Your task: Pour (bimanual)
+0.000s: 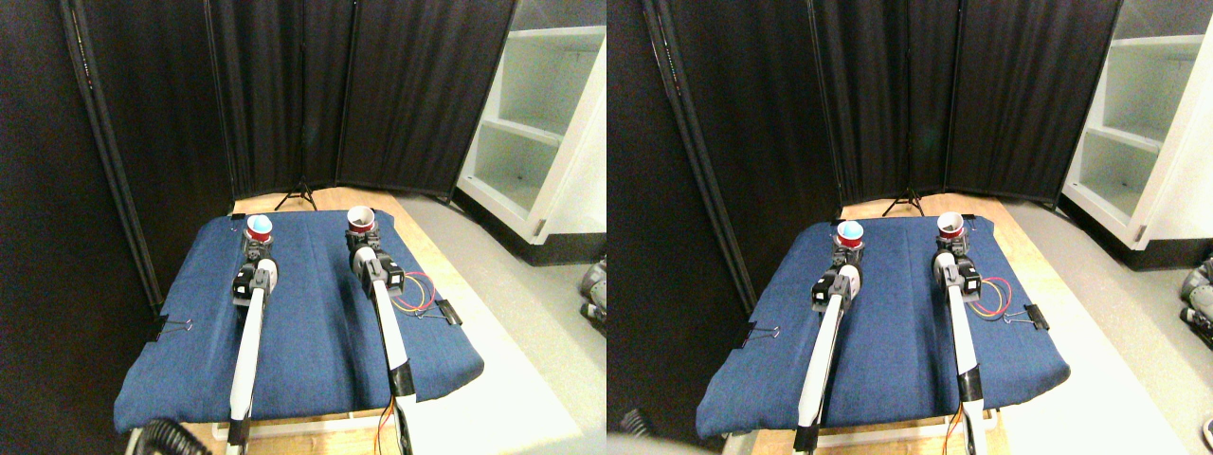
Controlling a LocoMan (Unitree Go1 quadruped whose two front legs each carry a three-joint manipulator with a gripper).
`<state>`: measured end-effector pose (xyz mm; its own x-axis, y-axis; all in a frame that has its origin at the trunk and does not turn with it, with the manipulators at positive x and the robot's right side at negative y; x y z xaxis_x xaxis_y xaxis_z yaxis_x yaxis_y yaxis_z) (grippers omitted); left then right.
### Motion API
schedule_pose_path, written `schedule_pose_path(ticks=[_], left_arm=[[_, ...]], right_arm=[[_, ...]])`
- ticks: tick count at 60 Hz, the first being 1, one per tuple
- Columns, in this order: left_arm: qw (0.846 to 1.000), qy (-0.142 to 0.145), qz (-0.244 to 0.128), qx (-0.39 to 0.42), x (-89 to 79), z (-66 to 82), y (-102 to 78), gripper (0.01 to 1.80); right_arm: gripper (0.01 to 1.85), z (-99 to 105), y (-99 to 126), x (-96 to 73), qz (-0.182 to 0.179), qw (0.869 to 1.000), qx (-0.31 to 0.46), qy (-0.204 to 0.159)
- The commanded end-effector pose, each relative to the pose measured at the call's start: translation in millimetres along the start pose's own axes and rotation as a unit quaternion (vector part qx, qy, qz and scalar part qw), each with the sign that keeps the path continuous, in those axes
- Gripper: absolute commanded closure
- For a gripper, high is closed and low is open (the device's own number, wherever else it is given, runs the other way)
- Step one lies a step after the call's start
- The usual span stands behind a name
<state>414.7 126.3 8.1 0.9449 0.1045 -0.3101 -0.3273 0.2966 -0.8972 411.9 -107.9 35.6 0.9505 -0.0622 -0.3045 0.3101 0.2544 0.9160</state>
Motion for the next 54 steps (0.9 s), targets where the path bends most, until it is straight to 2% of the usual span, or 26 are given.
schedule_pose_path(ticks=[1,7,12,14,37,54], left_arm=[[1.0,-0.026,-0.014,-0.011,6.3,1.8,1.2,1.8],[0.999,-0.041,-0.006,-0.011,11.6,-0.1,10.6,1.8],[0.999,-0.041,-0.006,-0.011,11.6,-0.1,10.6,1.8],[0.998,-0.06,0.003,-0.014,15.6,-1.9,17.4,1.8],[0.997,-0.077,0.02,-0.019,20.0,-12.2,28.2,1.8],[0.995,-0.089,0.031,-0.025,21.6,-15.6,36.5,1.8]], right_arm=[[1.85,-1.1,-4.8,8.9,0.015,1.0,0.006,-0.015],[1.85,-3.4,-16.1,13.6,0.005,1.0,0.012,-0.021],[1.85,-3.4,-16.1,13.6,0.005,1.0,0.012,-0.021],[1.85,-5.2,-26.8,17.5,-0.013,0.999,0.018,-0.031],[1.85,-5.9,-51.8,30.6,-0.049,0.997,0.028,-0.052],[1.85,-5.0,-65.9,34.1,-0.054,0.996,0.036,-0.056]])
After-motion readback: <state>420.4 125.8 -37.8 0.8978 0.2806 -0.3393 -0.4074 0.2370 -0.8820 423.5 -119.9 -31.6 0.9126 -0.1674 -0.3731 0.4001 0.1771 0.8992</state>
